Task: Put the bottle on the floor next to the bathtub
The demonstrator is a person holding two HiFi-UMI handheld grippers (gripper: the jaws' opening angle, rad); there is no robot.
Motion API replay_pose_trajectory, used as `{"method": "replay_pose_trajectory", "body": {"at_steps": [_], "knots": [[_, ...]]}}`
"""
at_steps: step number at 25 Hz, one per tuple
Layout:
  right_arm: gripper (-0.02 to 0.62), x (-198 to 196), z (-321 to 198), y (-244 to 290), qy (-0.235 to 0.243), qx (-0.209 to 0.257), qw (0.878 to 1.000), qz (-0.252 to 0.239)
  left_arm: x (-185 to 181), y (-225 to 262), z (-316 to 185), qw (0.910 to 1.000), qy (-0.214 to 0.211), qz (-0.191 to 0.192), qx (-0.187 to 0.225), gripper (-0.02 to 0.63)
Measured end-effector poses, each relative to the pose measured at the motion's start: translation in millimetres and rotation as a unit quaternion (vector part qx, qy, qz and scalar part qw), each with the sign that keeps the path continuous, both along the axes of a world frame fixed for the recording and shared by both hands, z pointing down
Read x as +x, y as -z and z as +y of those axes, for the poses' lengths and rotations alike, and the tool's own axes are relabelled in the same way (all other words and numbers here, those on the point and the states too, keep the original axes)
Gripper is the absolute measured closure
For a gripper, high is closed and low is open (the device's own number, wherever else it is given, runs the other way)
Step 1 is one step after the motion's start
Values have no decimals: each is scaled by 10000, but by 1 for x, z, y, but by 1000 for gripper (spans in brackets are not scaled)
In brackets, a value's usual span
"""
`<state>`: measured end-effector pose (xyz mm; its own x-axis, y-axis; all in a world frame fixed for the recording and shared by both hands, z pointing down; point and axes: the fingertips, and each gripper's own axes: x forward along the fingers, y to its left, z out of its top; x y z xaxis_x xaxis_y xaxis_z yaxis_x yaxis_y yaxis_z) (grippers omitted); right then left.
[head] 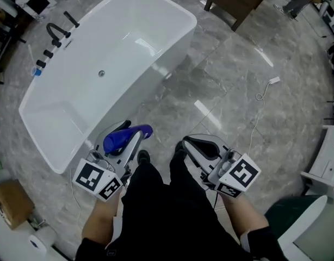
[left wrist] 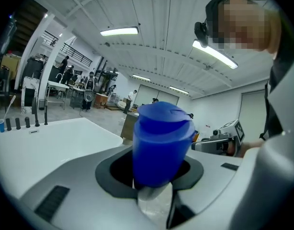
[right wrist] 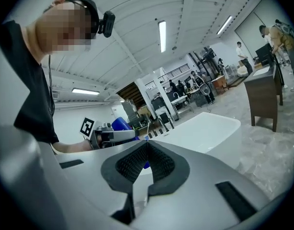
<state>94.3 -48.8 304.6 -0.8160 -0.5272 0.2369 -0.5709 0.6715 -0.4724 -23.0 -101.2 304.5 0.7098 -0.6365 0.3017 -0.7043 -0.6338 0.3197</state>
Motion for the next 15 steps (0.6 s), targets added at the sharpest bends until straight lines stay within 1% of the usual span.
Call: {"method": "replay_pose_trajectory", "body": {"at_steps": [3, 6, 8, 12, 15], "knots": [[568, 17, -13, -32, -47, -253, 9997, 32, 18, -27, -11, 9999, 2, -76, -103, 451], [568, 22, -24, -65, -118, -477, 9988, 31, 29, -55, -21, 9995, -88, -85, -296, 451], [568, 20, -32, -87, -166, -592, 9981, -14, 32, -74, -27, 9991, -183, -165, -348, 451], [568, 9, -48, -133, -228, -793, 9965, -117, 35, -118, -41, 9982, -323, -428, -274, 453], [568, -1, -58, -167, -257, -907, 9954, -156, 35, -158, -54, 9974, -346, -473, -411, 453]]}}
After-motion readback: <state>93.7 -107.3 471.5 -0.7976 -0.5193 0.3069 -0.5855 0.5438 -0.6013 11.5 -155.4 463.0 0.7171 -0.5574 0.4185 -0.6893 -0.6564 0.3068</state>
